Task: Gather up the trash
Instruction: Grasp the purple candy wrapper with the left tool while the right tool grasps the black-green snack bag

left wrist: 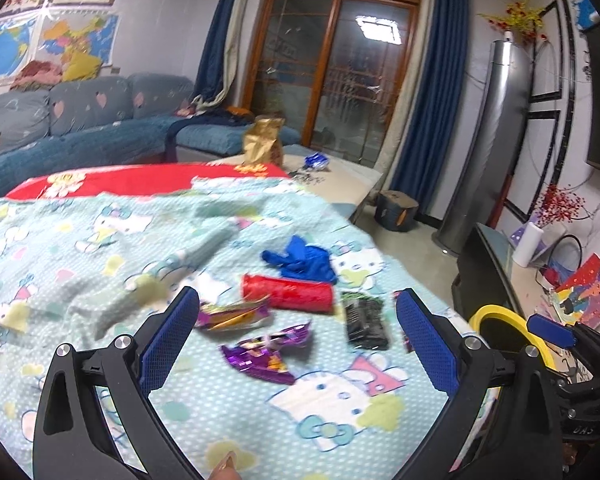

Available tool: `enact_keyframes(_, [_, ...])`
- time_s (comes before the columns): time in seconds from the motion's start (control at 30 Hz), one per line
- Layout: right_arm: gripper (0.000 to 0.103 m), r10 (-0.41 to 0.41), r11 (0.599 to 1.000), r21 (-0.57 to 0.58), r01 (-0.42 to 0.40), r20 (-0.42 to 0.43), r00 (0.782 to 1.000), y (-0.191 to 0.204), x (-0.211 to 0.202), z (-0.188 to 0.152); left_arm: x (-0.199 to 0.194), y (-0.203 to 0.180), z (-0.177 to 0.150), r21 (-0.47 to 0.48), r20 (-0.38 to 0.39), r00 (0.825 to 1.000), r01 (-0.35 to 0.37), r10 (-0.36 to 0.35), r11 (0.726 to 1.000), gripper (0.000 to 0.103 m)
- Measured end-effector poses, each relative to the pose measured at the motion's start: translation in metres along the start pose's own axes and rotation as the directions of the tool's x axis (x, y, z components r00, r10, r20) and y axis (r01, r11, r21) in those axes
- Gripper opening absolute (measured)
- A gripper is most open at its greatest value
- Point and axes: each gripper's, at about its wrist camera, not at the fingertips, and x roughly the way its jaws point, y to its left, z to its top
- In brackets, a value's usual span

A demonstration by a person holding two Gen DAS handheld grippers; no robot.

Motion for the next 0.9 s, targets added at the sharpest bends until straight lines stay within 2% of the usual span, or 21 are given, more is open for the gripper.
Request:
enact_keyframes(0.33, [0.064, 0.055, 0.998, -0.021, -0.056, -0.059, 0.997, 0.018, 0.038, 0.007, 0.019, 0.036, -0.015, -0.05, -0.104, 0.994, -0.033, 0.027, 0.998, 0.095])
enact_keyframes(0.4, [0.062, 0.063, 0.997, -0.028, -0.065, -0.072, 0.995, 0.022, 0.046, 0.009, 0.022, 0.039, -0.018, -0.05, -0.122, 0.992, -0.032, 0.026, 0.998, 0.093])
enact_keyframes(0.47, [0.059, 0.071, 0.996, -0.038, -0.075, -0.087, 0.994, 0.026, 0.056, 0.011, 0.027, 0.042, -0.021, -0.044, -0.143, 0.989, -0.032, 0.025, 0.999, 0.085])
enact_keyframes(0.73, [0.049, 0.093, 0.994, -0.046, -0.1, -0.144, 0.985, 0.031, 0.09, 0.014, 0.049, 0.046, -0.027, -0.05, -0.226, 0.974, 0.021, -0.032, 0.999, 0.076])
enact_keyframes(0.9, [0.048, 0.097, 0.992, -0.063, -0.109, -0.173, 0.98, 0.034, 0.109, 0.017, 0.066, 0.044, -0.027, -0.027, -0.275, 0.96, 0.042, -0.048, 0.999, 0.076])
